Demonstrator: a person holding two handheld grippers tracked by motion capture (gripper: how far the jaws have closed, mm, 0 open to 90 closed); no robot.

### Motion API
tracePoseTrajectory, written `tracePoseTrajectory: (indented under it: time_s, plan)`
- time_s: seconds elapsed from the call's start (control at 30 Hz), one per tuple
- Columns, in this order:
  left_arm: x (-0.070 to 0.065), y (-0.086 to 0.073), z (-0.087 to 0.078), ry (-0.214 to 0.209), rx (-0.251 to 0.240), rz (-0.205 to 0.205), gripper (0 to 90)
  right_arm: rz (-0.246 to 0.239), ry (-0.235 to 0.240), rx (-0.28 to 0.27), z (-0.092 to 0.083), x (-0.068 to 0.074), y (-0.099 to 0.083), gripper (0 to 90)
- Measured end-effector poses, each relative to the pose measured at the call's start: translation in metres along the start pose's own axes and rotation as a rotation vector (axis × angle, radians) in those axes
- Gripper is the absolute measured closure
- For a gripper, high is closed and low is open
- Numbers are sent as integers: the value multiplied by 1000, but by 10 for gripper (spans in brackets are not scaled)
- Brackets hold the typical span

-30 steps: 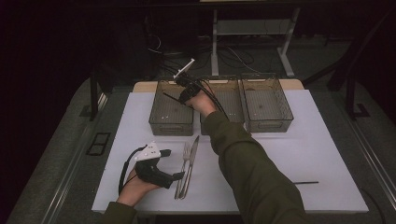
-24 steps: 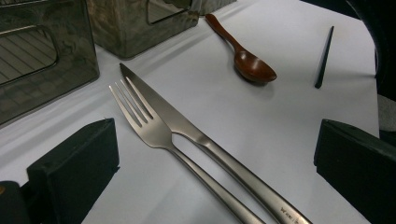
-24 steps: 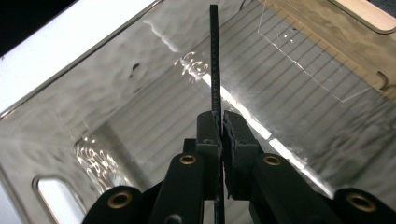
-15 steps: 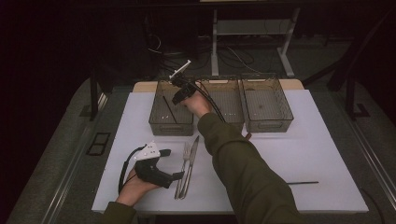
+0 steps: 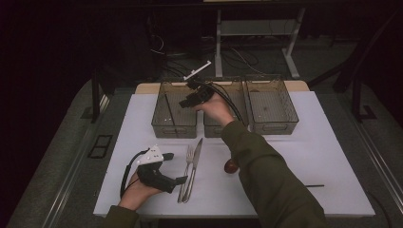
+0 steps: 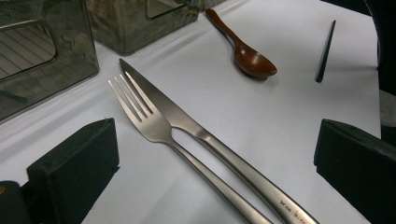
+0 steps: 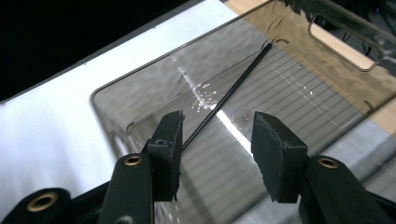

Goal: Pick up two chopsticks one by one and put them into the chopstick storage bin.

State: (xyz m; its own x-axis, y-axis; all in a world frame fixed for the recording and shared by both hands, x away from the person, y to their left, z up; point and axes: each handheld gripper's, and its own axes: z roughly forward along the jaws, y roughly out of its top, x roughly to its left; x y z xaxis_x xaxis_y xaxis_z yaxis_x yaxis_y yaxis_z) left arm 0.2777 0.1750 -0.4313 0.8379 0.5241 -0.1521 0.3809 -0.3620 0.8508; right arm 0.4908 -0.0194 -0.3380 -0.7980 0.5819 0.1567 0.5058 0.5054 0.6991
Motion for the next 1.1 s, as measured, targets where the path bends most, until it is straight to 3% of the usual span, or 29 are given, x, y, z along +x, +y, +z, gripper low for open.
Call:
tracePoseTrajectory:
  time_s: [0.27,0.6,1.1]
  plan:
    - [-1,-1,1,1,15,3,0,-55,32,-47,-40,-2,-37,516]
    - [-4,-4,4,0,22,-3,0,-102,102,-96,-90,-4,-104,528]
    - [-3,-7,5,4,32,-15,0,-109,152,-99,-127,-6,-194,534]
